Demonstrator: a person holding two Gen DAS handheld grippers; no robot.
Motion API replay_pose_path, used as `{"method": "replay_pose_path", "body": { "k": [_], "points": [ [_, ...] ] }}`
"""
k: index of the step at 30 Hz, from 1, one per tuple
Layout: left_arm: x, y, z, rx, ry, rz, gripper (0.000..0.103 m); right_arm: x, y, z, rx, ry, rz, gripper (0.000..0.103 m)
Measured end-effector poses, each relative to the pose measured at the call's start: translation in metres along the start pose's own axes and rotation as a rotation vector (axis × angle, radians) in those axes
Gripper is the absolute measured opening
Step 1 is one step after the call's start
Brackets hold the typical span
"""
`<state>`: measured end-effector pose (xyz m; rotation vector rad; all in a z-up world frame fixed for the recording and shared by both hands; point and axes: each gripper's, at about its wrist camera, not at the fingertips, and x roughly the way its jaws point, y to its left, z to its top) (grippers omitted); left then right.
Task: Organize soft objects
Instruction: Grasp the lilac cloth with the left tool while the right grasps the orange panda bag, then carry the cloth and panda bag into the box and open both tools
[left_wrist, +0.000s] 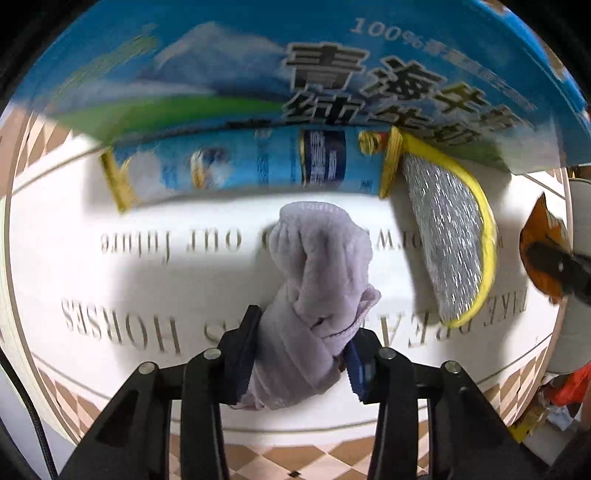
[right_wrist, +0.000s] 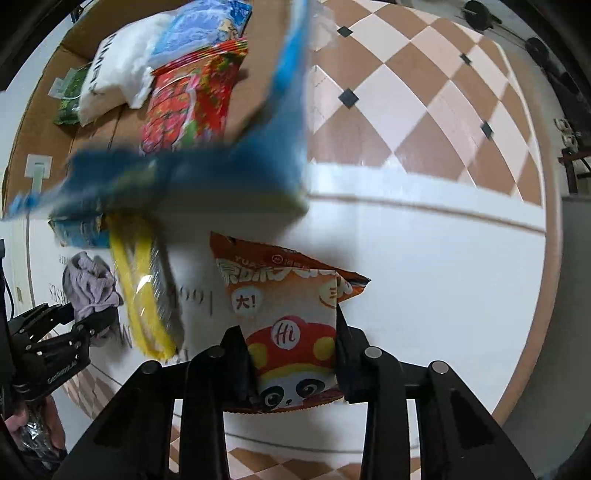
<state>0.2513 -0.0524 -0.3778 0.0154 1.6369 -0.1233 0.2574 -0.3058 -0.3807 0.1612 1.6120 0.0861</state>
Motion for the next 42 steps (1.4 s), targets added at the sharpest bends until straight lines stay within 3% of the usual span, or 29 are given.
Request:
{"method": "replay_pose_path", "body": {
  "k": [5, 10, 14, 16, 20, 26, 31, 39, 42],
  "points": [
    [-0.037, -0.005, -0.028, -0.043, -0.046, -0.057, 0.038, -0.029, 0.014, -0.045, 0.037, -0.037, 0.071, 0.035],
    [-0.111, -0.014, -0.034, -0.060, -0.183, -0.121, 0.038, -0.094, 0.044, -0.063, 0.007, -0.145, 0.135, 0.035],
    [-0.166, -0.011, -0.023, -0.059, -0.279, -0.146, 0.038, -0.142, 0.059, -0.052, -0.014, -0.229, 0.162, 0.035],
    [-0.194, -0.007, -0.008, -0.050, -0.327, -0.148, 0.038, -0.191, 0.083, -0.025, -0.047, -0.303, 0.178, 0.035],
    [-0.218, 0.007, 0.031, -0.048, -0.373, -0.114, 0.038, -0.218, 0.114, 0.013, -0.088, -0.375, 0.170, 0.035],
    [-0.191, 0.034, 0.096, -0.112, -0.257, -0.158, 0.038, -0.208, 0.138, 0.060, -0.086, -0.374, 0.179, 0.035],
    [-0.151, 0.060, 0.136, -0.178, -0.104, -0.175, 0.038, -0.153, 0.165, 0.107, -0.041, -0.283, 0.221, 0.035],
    [-0.108, 0.074, 0.146, -0.207, -0.001, -0.152, 0.040, -0.093, 0.169, 0.128, 0.015, -0.196, 0.212, 0.035],
    [-0.096, 0.075, 0.143, -0.208, 0.015, -0.149, 0.044, -0.072, 0.173, 0.137, 0.005, -0.155, 0.162, 0.036]
  ]
}}
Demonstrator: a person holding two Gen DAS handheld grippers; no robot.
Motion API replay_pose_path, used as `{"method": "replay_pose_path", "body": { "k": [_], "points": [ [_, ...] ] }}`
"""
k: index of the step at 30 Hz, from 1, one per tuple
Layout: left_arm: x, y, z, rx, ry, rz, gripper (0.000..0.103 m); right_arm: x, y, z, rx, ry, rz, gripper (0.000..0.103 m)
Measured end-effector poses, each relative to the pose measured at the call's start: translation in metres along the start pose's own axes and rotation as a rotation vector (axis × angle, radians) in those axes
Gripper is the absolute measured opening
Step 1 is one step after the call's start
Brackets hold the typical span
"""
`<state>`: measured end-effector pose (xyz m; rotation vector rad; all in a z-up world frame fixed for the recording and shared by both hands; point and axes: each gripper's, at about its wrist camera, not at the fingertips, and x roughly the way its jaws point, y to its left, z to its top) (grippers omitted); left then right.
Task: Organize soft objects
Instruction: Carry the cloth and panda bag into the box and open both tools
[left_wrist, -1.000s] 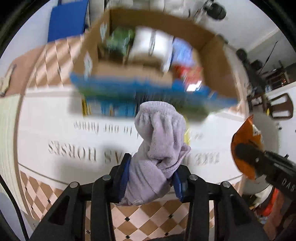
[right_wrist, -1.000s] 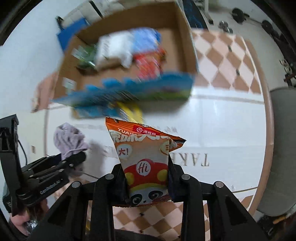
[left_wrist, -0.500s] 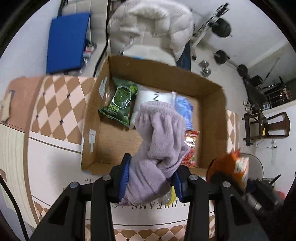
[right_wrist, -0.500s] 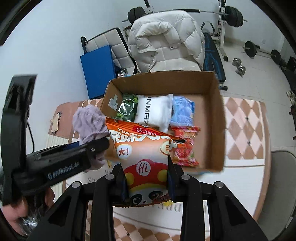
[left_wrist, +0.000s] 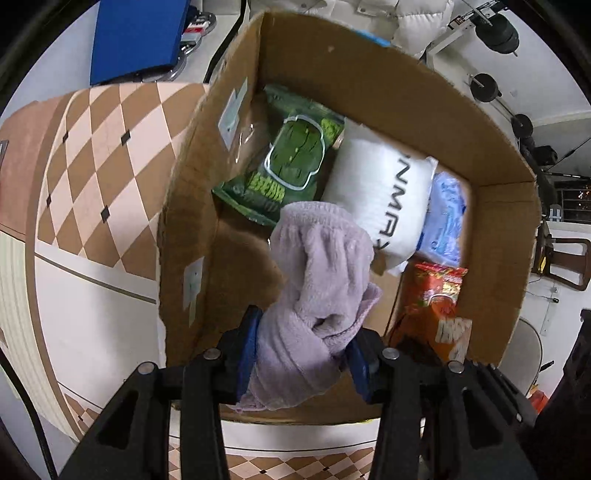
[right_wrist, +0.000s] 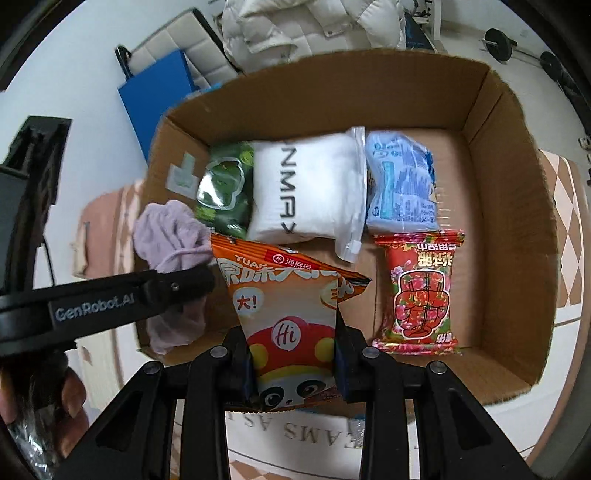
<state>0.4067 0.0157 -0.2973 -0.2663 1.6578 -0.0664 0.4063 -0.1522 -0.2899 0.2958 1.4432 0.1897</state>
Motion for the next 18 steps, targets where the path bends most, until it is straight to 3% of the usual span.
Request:
{"method": "replay_pose_path", "body": {
  "k": [1, 2, 3, 5, 7, 14, 18],
  "points": [
    [0.003, 0.000, -0.002, 0.001, 0.010, -0.009, 0.047, 0.003, -0.001, 0.001, 0.009, 0.005, -0.002, 0.038],
    [0.005, 0.002, 0.002, 0.004, 0.013, -0.018, 0.053, 0.003, -0.001, 0.001, 0.009, 0.005, -0.002, 0.052],
    [0.004, 0.001, -0.001, 0.011, 0.002, -0.020, 0.057, 0.006, -0.002, 0.001, 0.013, 0.009, -0.006, 0.078],
    [-0.003, 0.000, -0.003, 0.023, -0.038, -0.002, 0.084, 0.005, -0.003, 0.000, 0.012, -0.004, -0.019, 0.100],
    [-0.010, -0.003, -0.002, 0.039, -0.068, 0.028, 0.095, 0.004, -0.002, 0.000, 0.002, -0.009, -0.035, 0.100],
    [-0.034, -0.007, -0.020, 0.088, -0.165, 0.110, 0.097, -0.007, -0.003, -0.006, -0.026, -0.020, -0.157, 0.103],
    [-0.048, -0.010, -0.035, 0.105, -0.203, 0.124, 0.097, -0.021, -0.005, -0.015, -0.018, -0.030, -0.169, 0.103]
  ]
}}
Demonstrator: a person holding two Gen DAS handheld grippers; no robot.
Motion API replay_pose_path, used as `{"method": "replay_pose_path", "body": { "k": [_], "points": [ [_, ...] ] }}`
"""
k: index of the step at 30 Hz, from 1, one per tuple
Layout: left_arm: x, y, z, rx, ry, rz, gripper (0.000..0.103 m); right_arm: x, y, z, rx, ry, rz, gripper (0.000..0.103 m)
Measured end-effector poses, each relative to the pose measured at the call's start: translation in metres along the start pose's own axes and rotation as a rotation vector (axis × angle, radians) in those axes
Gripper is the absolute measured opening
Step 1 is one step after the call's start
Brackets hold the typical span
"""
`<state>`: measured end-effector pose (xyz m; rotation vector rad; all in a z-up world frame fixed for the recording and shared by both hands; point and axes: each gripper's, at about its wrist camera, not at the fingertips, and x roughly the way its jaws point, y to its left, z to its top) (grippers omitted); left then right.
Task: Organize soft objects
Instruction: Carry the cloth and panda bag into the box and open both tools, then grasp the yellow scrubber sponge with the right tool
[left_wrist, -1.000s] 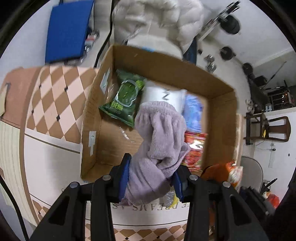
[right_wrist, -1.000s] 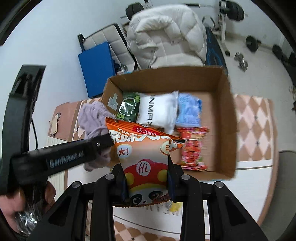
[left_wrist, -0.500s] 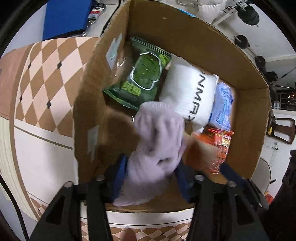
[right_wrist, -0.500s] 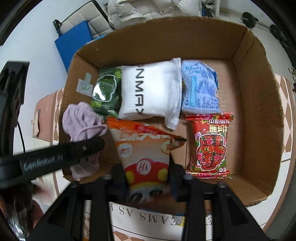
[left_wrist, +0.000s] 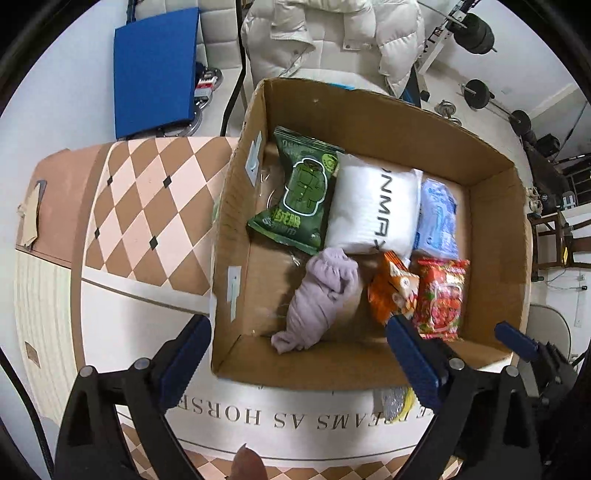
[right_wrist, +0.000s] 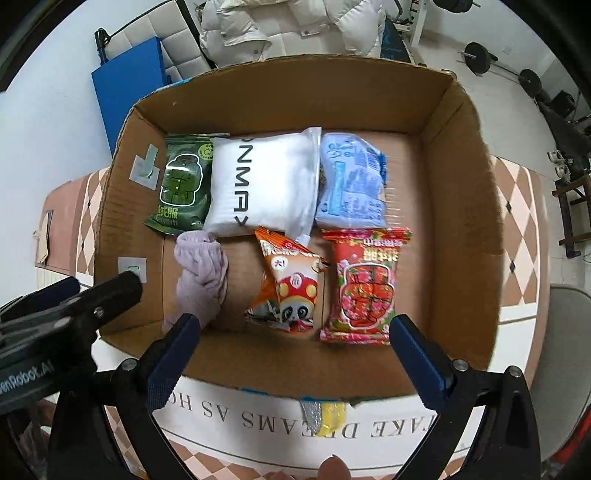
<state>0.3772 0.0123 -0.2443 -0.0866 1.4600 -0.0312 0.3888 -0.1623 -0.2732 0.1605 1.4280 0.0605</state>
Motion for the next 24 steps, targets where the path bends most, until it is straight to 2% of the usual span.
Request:
{"method": "replay_pose_path", "body": {
  "k": [3, 7, 10, 11, 13, 17, 20, 22, 24],
  "points": [
    [-0.015, -0.003, -0.010, 0.002, -0.030, -0.011, 0.097, -0.014, 0.000, -0.007, -0.008, -0.026, -0.023, 0.103],
    [-0.036, -0.004, -0.025, -0.009, -0.086, -0.015, 0.097, -0.030, -0.001, -0.017, -0.007, -0.049, -0.006, 0.103],
    [-0.053, -0.003, -0.050, -0.025, -0.154, 0.034, 0.097, -0.046, -0.004, -0.032, 0.004, -0.086, 0.012, 0.103],
    [-0.055, -0.002, -0.057, -0.028, -0.168, 0.049, 0.097, -0.053, -0.008, -0.048, 0.007, -0.124, 0.020, 0.103],
    [-0.052, 0.001, -0.079, -0.048, -0.178, 0.092, 0.097, -0.053, -0.010, -0.058, 0.008, -0.133, 0.019, 0.103],
    [-0.016, 0.012, -0.117, -0.109, -0.130, 0.112, 0.097, -0.034, -0.027, -0.100, 0.041, -0.106, 0.040, 0.103],
    [0.029, 0.016, -0.127, -0.139, -0.024, 0.068, 0.097, 0.004, -0.039, -0.119, 0.069, -0.038, 0.043, 0.103],
    [0.053, 0.017, -0.132, -0.168, -0.001, 0.054, 0.097, 0.033, -0.049, -0.126, 0.106, 0.003, 0.081, 0.100],
    [0.067, 0.016, -0.133, -0.176, -0.005, 0.059, 0.097, 0.057, -0.056, -0.130, 0.135, 0.028, 0.108, 0.091]
  ]
}}
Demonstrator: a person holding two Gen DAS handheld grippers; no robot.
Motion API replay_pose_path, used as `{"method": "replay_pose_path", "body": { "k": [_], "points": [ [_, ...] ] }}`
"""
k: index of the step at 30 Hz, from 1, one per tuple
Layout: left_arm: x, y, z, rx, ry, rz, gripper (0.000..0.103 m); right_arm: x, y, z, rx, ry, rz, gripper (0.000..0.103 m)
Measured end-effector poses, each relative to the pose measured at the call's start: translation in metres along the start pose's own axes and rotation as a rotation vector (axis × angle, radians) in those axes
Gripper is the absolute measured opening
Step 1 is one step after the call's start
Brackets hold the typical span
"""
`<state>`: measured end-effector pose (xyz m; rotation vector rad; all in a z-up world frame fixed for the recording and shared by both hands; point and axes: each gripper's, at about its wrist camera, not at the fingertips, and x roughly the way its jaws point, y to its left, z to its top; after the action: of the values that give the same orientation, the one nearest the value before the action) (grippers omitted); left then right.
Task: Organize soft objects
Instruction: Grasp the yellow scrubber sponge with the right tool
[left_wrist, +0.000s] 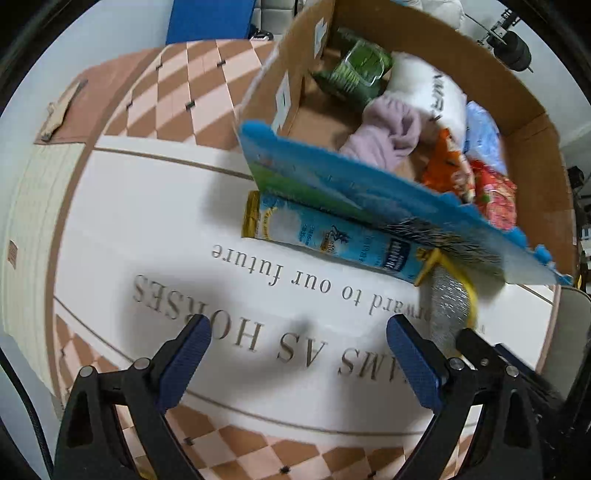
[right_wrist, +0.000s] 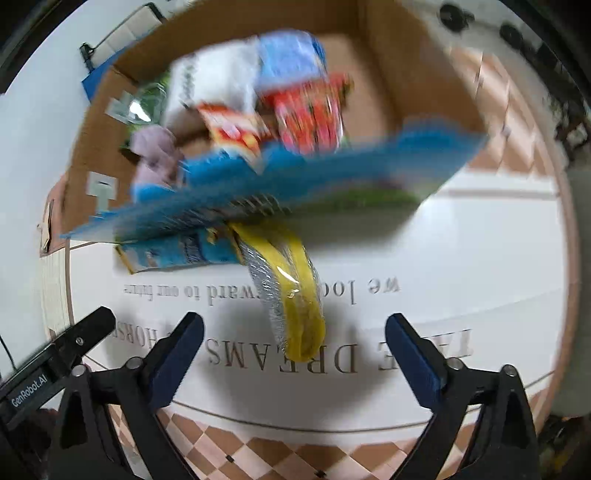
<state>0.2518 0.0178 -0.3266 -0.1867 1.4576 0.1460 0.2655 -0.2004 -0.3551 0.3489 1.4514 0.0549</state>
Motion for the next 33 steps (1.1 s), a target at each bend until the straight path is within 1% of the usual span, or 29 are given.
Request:
{"method": "replay_pose_path", "body": {
  "k": [1, 2, 3, 4, 5, 6, 7, 8, 9, 10, 12, 13, 14, 15, 16, 17, 20, 23, 24, 26, 28, 29, 30, 31, 32, 33],
  "points": [
    [0.005, 0.000, -0.001, -0.001, -0.003, 0.011, 0.097, 0.012, -0.004, -0.001, 0.019, 0.011, 0.015, 0.088],
    [0.009, 0.001, -0.001, -0.002, -0.007, 0.016, 0.097, 0.021, -0.007, -0.002, 0.033, 0.018, 0.032, 0.082],
    [0.012, 0.002, -0.001, -0.002, -0.011, 0.015, 0.097, 0.029, -0.008, -0.002, 0.046, 0.026, 0.042, 0.078],
    [0.014, 0.005, 0.000, 0.000, -0.017, 0.016, 0.097, 0.038, -0.010, -0.003, 0.059, 0.035, 0.053, 0.077],
    [0.015, 0.007, 0.000, 0.003, -0.025, 0.017, 0.097, 0.044, -0.011, -0.005, 0.067, 0.044, 0.063, 0.073],
    [0.014, 0.011, 0.001, 0.015, -0.042, 0.007, 0.097, 0.048, -0.012, -0.006, 0.072, 0.050, 0.070, 0.067],
    [0.014, 0.014, 0.002, 0.037, -0.054, -0.011, 0.097, 0.051, -0.012, -0.008, 0.070, 0.052, 0.070, 0.065],
    [0.014, 0.016, 0.003, 0.079, -0.066, -0.023, 0.097, 0.050, -0.010, -0.009, 0.058, 0.041, 0.062, 0.057],
    [0.014, 0.016, 0.003, 0.144, -0.088, -0.020, 0.097, 0.049, -0.009, -0.009, 0.042, 0.040, 0.058, 0.048],
    [0.014, 0.016, 0.002, 0.213, -0.116, -0.009, 0.097, 0.050, -0.011, -0.010, 0.029, 0.050, 0.059, 0.048],
    [0.017, 0.013, -0.002, 0.378, -0.180, 0.072, 0.097, 0.049, -0.013, -0.010, 0.026, 0.050, 0.060, 0.048],
    [0.021, 0.013, -0.004, 0.453, -0.201, 0.093, 0.097, 0.047, -0.015, -0.011, 0.020, 0.045, 0.056, 0.048],
    [0.026, 0.013, -0.003, 0.498, -0.205, 0.102, 0.097, 0.045, -0.017, -0.012, 0.013, 0.038, 0.049, 0.048],
    [0.031, 0.015, -0.002, 0.516, -0.202, 0.111, 0.097, 0.043, -0.018, -0.010, 0.007, 0.035, 0.046, 0.048],
    [0.036, 0.017, 0.001, 0.522, -0.196, 0.104, 0.097, 0.042, -0.020, -0.011, 0.002, 0.033, 0.045, 0.048],
    [0.039, 0.020, 0.005, 0.512, -0.189, 0.079, 0.097, 0.043, -0.020, -0.012, -0.004, 0.034, 0.047, 0.048],
    [0.046, 0.030, 0.019, 0.438, -0.181, -0.024, 0.097, 0.046, -0.019, -0.014, -0.009, 0.039, 0.046, 0.048],
    [0.048, 0.035, 0.028, 0.377, -0.176, -0.157, 0.097, 0.047, -0.014, -0.019, -0.030, 0.037, 0.032, 0.048],
    [0.048, 0.033, 0.030, 0.369, -0.166, -0.216, 0.097, 0.049, -0.009, -0.022, -0.037, 0.047, 0.035, 0.048],
    [0.050, 0.027, 0.029, 0.371, -0.138, -0.304, 0.097, 0.049, -0.007, -0.022, -0.040, 0.052, 0.034, 0.047],
    [0.049, 0.014, 0.020, 0.415, -0.084, -0.400, 0.096, 0.048, -0.006, -0.023, -0.044, 0.059, 0.032, 0.047],
    [0.046, 0.005, 0.010, 0.457, -0.062, -0.438, 0.096, 0.047, -0.006, -0.023, -0.044, 0.060, 0.034, 0.047],
    [0.042, -0.002, 0.000, 0.497, -0.049, -0.457, 0.096, 0.046, -0.006, -0.024, -0.045, 0.060, 0.036, 0.047],
    [0.036, -0.013, -0.012, 0.558, -0.038, -0.466, 0.096, 0.044, -0.007, -0.024, -0.046, 0.058, 0.037, 0.047],
    [0.030, -0.020, -0.021, 0.600, -0.043, -0.456, 0.096, 0.039, -0.014, -0.023, -0.051, 0.059, 0.034, 0.047],
    [0.022, -0.027, -0.031, 0.655, -0.079, -0.411, 0.096, 0.039, -0.014, -0.023, -0.051, 0.059, 0.034, 0.047]
  ]
}}
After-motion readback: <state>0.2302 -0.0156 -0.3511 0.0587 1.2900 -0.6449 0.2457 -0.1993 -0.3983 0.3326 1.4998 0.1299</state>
